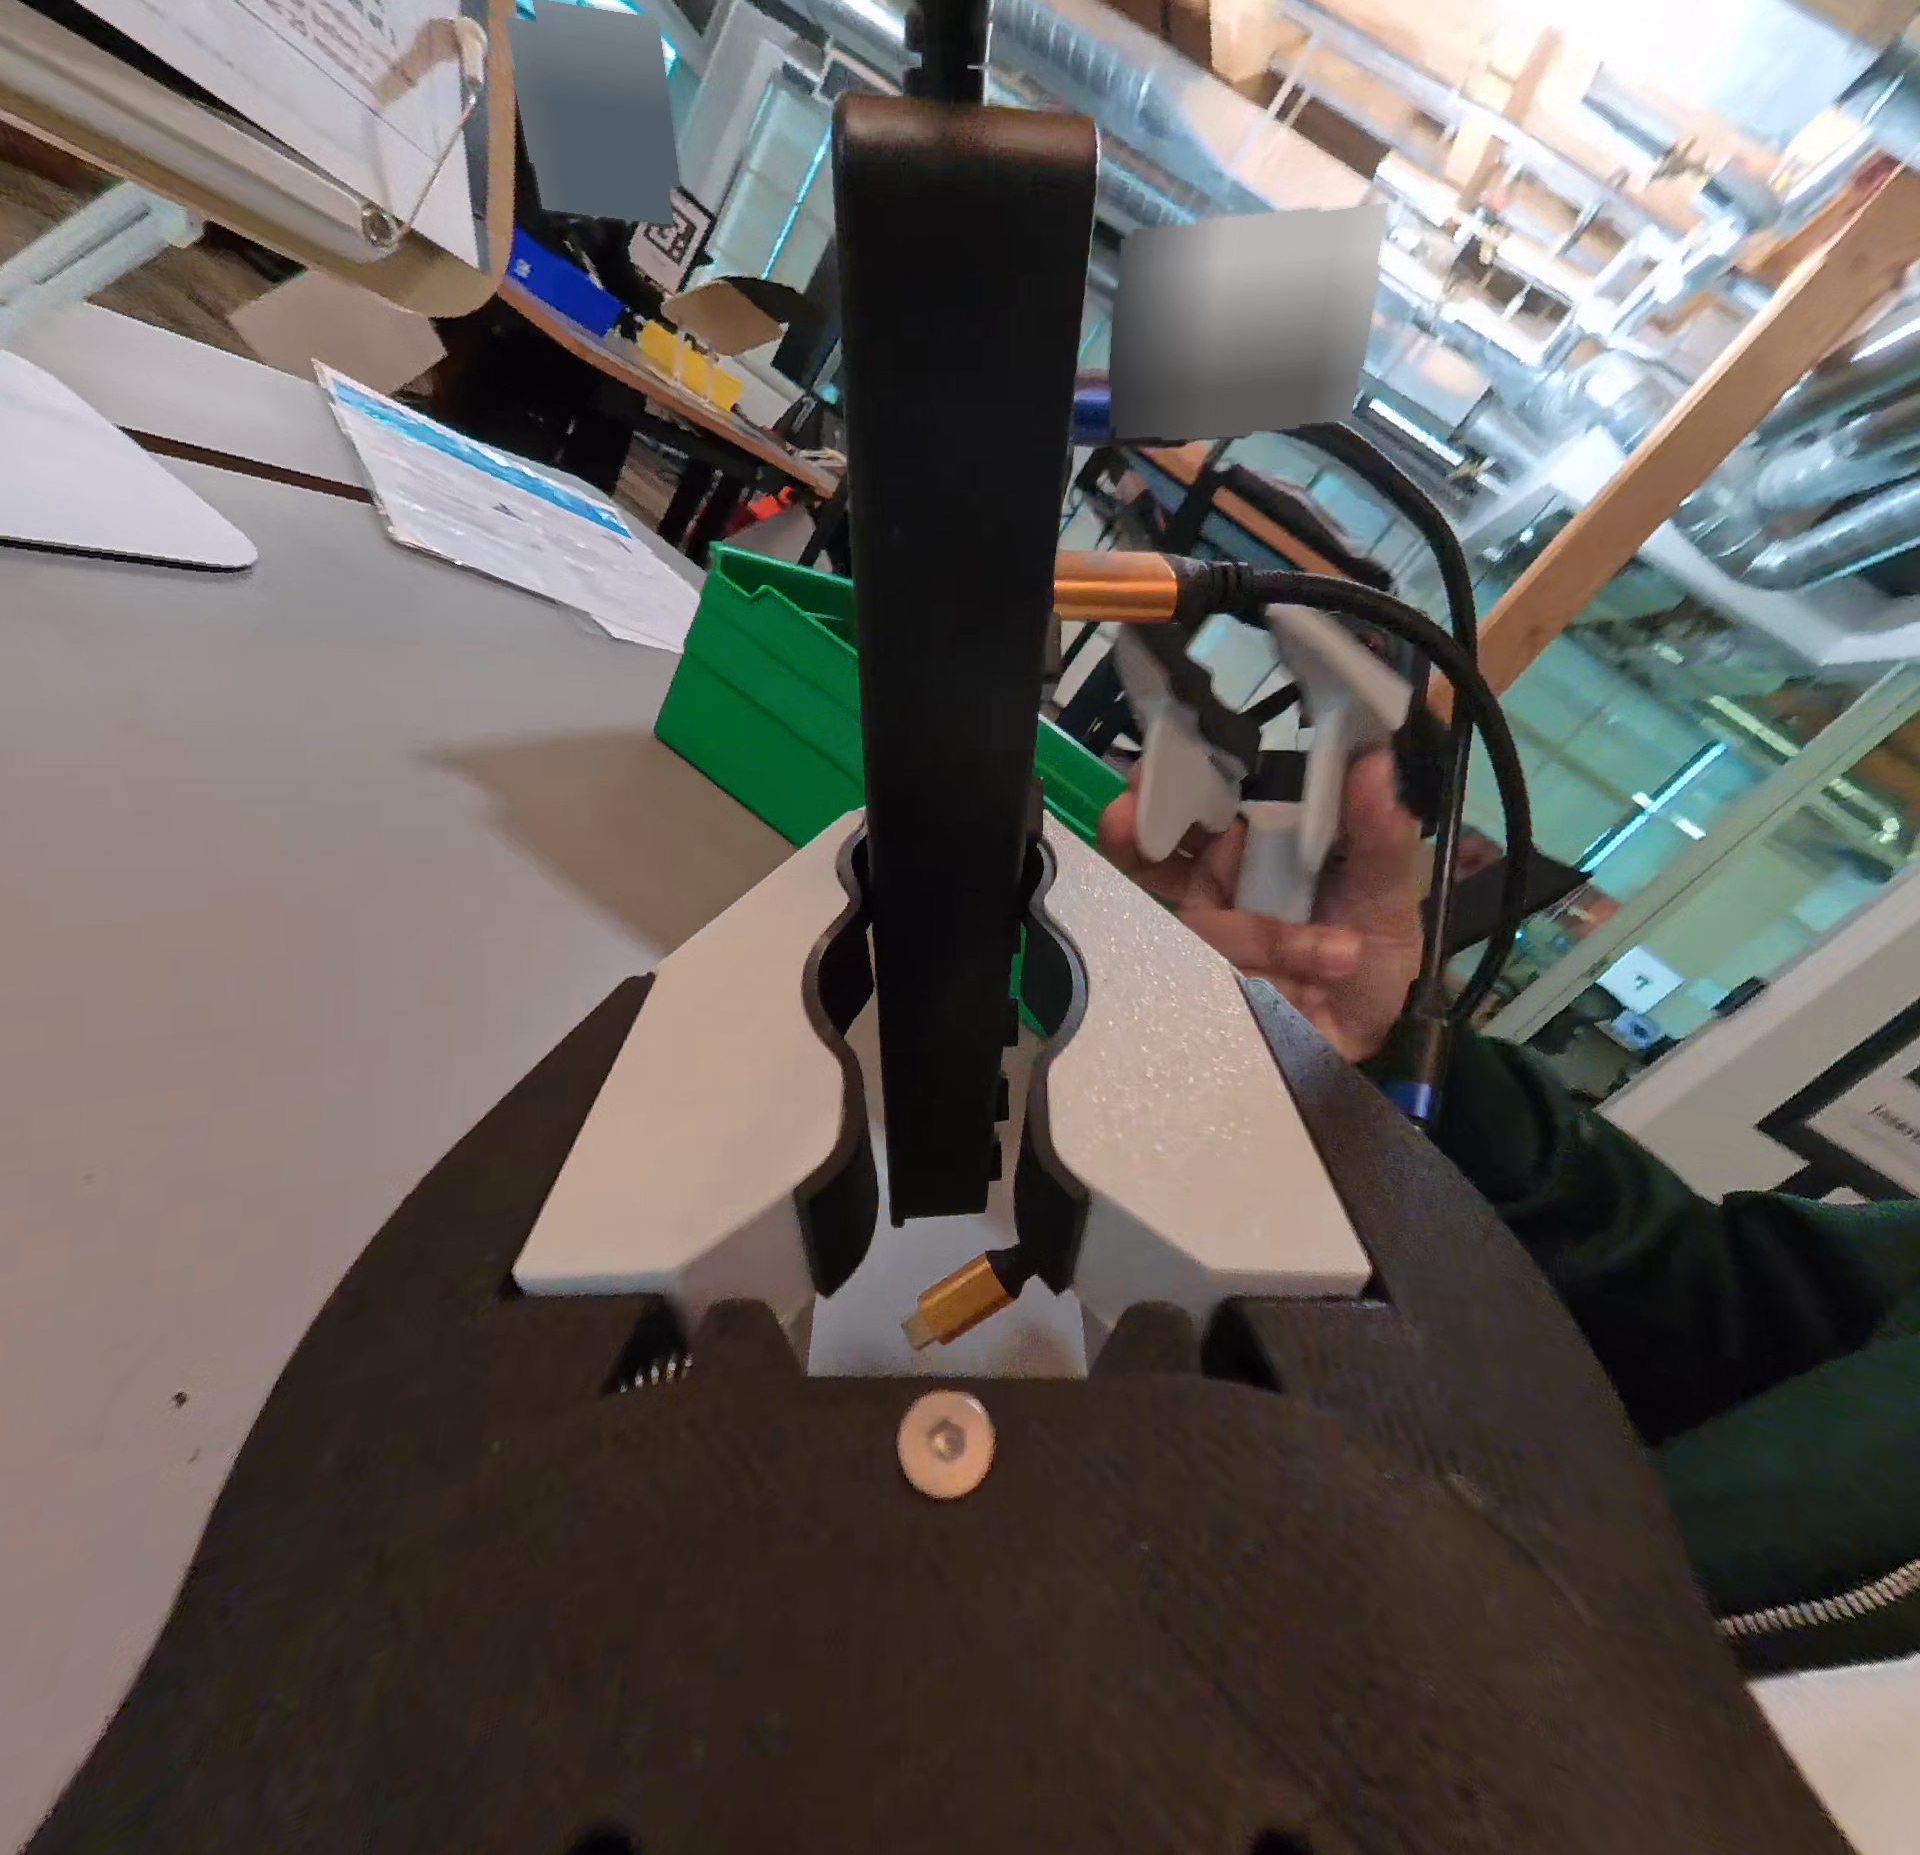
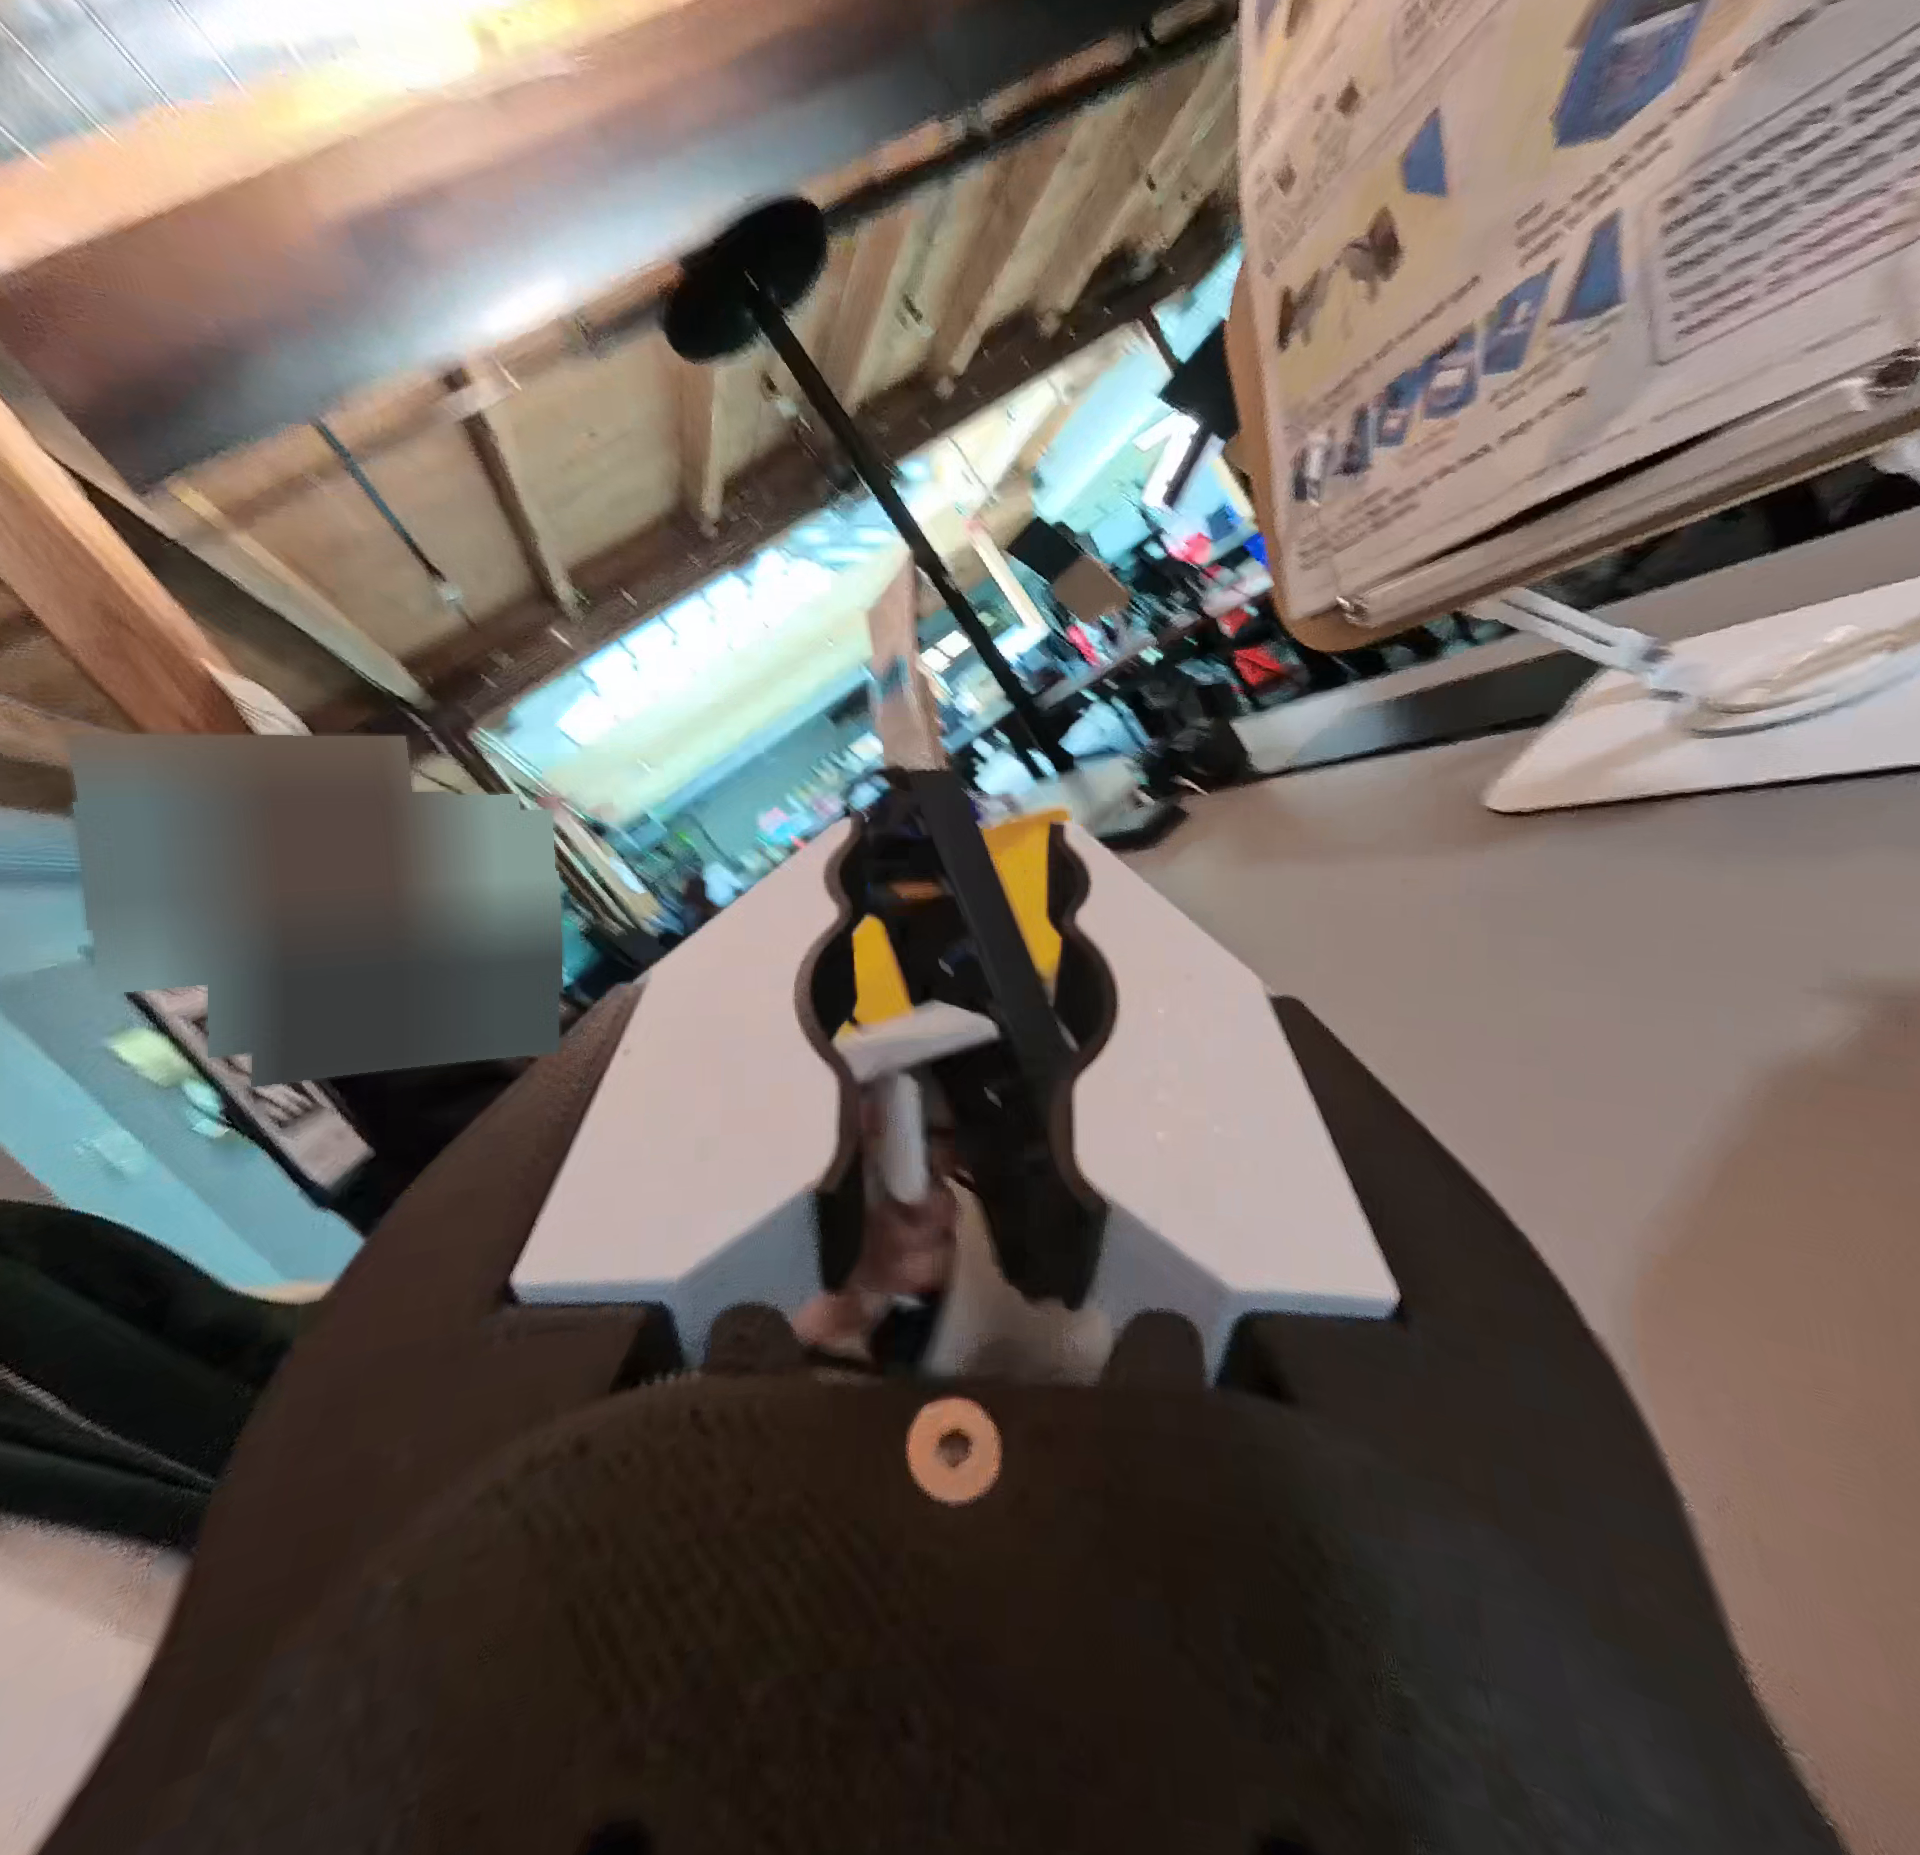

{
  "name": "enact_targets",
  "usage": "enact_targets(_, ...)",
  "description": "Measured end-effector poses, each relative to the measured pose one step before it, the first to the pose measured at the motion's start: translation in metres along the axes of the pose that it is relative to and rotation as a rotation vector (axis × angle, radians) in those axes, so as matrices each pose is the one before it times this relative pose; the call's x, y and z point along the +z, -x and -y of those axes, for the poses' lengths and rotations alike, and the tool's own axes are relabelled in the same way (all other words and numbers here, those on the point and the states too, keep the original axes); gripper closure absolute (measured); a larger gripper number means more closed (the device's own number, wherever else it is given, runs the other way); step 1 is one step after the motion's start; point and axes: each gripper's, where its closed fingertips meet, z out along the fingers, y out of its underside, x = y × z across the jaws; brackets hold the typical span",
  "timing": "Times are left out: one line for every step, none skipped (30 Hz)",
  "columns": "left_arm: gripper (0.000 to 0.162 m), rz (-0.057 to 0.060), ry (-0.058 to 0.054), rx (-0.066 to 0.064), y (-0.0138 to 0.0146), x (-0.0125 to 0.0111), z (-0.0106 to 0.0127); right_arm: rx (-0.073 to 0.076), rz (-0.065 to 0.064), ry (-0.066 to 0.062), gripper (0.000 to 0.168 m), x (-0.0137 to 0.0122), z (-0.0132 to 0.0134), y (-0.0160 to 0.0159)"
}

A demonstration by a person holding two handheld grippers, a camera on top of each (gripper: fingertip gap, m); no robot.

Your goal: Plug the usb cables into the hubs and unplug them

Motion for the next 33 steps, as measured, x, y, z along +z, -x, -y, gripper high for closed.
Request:
enact_targets(0.139, -0.0129, -0.0037, -0.0104, -0.00104, -0.00028, 0.00077, -0.08, -0.0451, 0.0569, 0.134, 0.00266, -0.00965, -0.0039)
enact_targets(0.139, -0.0037, 0.0035, -0.002, -0.00061, 0.00034, -0.00066, -0.0975, -0.0425, 0.0564, 0.132, 0.00437, -0.0101, -0.00031)
enact_targets(0.139, 0.0026, 0.0069, 0.0011, -0.00027, 0.0009, -0.00167, -0.1053, -0.0446, 0.0446, 0.128, 0.00503, -0.00817, 0.0022)
enact_targets(0.139, -0.0034, 0.0066, -0.0032, -0.00187, 0.00145, -0.00213, -0.1097, -0.0417, 0.026, 0.126, 0.00452, -0.00542, 0.00432)
enact_targets(0.139, -0.0099, 0.0043, -0.0123, -0.00338, 0.00179, -0.00192, -0.1081, -0.0309, 0.0075, 0.124, 0.00334, -0.0026, 0.00677)
enact_targets(0.139, -0.0084, -0.0002, -0.0227, -0.00358, 0.00217, -0.0017, -0.0994, -0.0243, -0.0041, 0.125, 0.00212, -0.00062, 0.00735)
enact_targets(0.139, -0.0035, -0.0037, -0.0338, -0.00302, 0.0024, -0.00204, -0.0872, -0.0195, -0.0084, 0.126, 0.00114, 0.00045, 0.00702)
enact_targets(0.139, -0.0056, -0.0006, -0.0389, -0.00312, 0.00256, -0.00357, -0.07, -0.015, -0.0107, 0.128, 0.00046, 0.0016, 0.00583)
enact_targets(0.139, -0.0079, 0.0061, -0.0306, -0.0032, 0.00286, -0.00533, -0.0479, -0.0143, -0.0095, 0.13, 0.00013, 0.00184, 0.00394)
enact_targets(0.139, 0.0001, 0.0141, -0.0141, -0.00217, 0.0031, -0.00667, -0.0261, -0.0115, -0.006, 0.132, 0.00009, 0.0017, 0.00199)
enact_targets(0.139, 0.0069, 0.0191, 0.0033, -0.00153, 0.00308, -0.00697, -0.01, -0.0057, -0.003, 0.132, 0.0, 0.00119, 0.0011)
enact_targets(0.139, 0.002, 0.0169, 0.0169, -0.00267, 0.00301, -0.00602, -0.0032, -0.0014, 0.0041, 0.132, 0.00012, -0.00009, 0.00043)
enact_targets(0.139, -0.0028, 0.0099, 0.0209, -0.00367, 0.00264, -0.00419, -0.0041, -0.0017, 0.0104, 0.134, 0.00018, -0.00138, -0.00006)
enact_targets(0.139, 0.0033, 0.0046, 0.0203, -0.00306, 0.00207, -0.00252, -0.0096, -0.0062, 0.0087, 0.137, -0.00005, -0.00136, -0.0008)
enact_targets(0.139, 0.0114, -0.0044, 0.0165, -0.00133, 0.00118, -0.00089, -0.0159, -0.0081, 0.0012, 0.141, -0.00067, -0.00032, -0.00084)
enact_targets(0.139, 0.011, -0.0117, 0.007, -0.00038, 0.00032, 0.0004, -0.0176, -0.0069, -0.0026, 0.146, -0.00099, 0.00082, -0.00018)
enact_targets(0.139, 0.0037, -0.0089, -0.0036, -0.00013, 0.00001, 0.00047, -0.0171, -0.0065, 0.0014, 0.152, -0.00054, 0.00082, 0.00037)
enact_targets(0.138, -0.0028, -0.0062, -0.0103, 0.00016, -0.0006, 0.00059, -0.0185, -0.0068, 0.0045, 0.153, -0.00018, 0.00049, 0.00078)
enact_targets(0.139, -0.0025, -0.0036, -0.0079, 0.00083, -0.00113, 0.00079, -0.0183, -0.0032, 0.0052, 0.153, 0.00033, 0.00024, 0.00133)
enact_targets(0.137, 0.0037, -0.0085, -0.0005, 0.00181, -0.0016, 0.00179, -0.0156, 0.0064, 0.0075, 0.154, 0.00048, -0.00036, 0.00249)
enact_targets(0.13, 0.011, -0.0165, 0.008, 0.00253, -0.00204, 0.00362, -0.009, 0.0105, 0.01, 0.154, 0.0006, -0.0008, 0.00287)
enact_targets(0.123, 0.0157, -0.0094, 0.0205, 0.0024, -0.00189, 0.00277, 0.0026, 0.003, 0.0052, 0.155, 0.00063, -0.00038, 0.00156)
enact_targets(0.121, 0.012, -0.0023, 0.0311, 0.001, -0.00127, 0.00189, 0.0127, 0.0, -0.0034, 0.155, 0.00016, 0.00075, 0.00046)
enact_targets(0.122, 0.0131, 0.0028, 0.0379, 0.00049, -0.00073, 0.00128, 0.0139, 0.0038, -0.0033, 0.155, 0.00005, 0.00077, 0.00052)
enact_targets(0.123, 0.0182, -0.0046, 0.0436, 0.0005, -0.00077, 0.00187, 0.0079, 0.0018, 0.0014, 0.155, 0.00018, 0.00028, 0.00033)
enact_targets(0.127, 0.0137, -0.0108, 0.0481, -0.00057, -0.00107, 0.00229, 0.0018, 0.0008, 0.0039, 0.155, 0.00019, -0.00002, 0.00025)
enact_targets(0.14, 0.006, -0.0108, 0.0521, -0.00245, -0.00097, 0.00215, -0.0037, 0.0033, 0.0052, 0.155, 0.00036, -0.00024, 0.00105)
enact_targets(0.141, 0.032, -0.0022, 0.0395, 0.0017, -0.00042, 0.00121, -0.0087, -0.0006, 0.0025, 0.155, 0.0001, 0.0001, 0.00098)
enact_targets(0.14, 0.0161, 0.0032, 0.0212, 0.0008, -0.00003, 0.00088, -0.0109, -0.0082, -0.0017, 0.155, -0.00021, 0.001, 0.00005)
enact_targets(0.14, 0.0115, 0.0087, -0.0008, 0.00099, 0.00052, 0.00043, -0.0065, -0.01, 0.0021, 0.155, -0.0002, 0.00075, -0.00069)
enact_targets(0.14, 0.0164, 0.0077, 0.0016, 0.0017, 0.00068, -0.00014, 0.0023, -0.0083, 0.0083, 0.155, 0.00014, -0.00012, -0.0011)
enact_targets(0.14, 0.0146, 0.0009, 0.0127, 0.00157, 0.0007, 0.00036, 0.0079, -0.0055, 0.008, 0.155, 0.00027, -0.00024, -0.00106)
enact_targets(0.14, 0.0092, 0.0017, 0.0117, 0.00138, 0.001, 0.0003, 0.0057, -0.0067, 0.0059, 0.156, 0.00017, -0.00016, -0.00113)
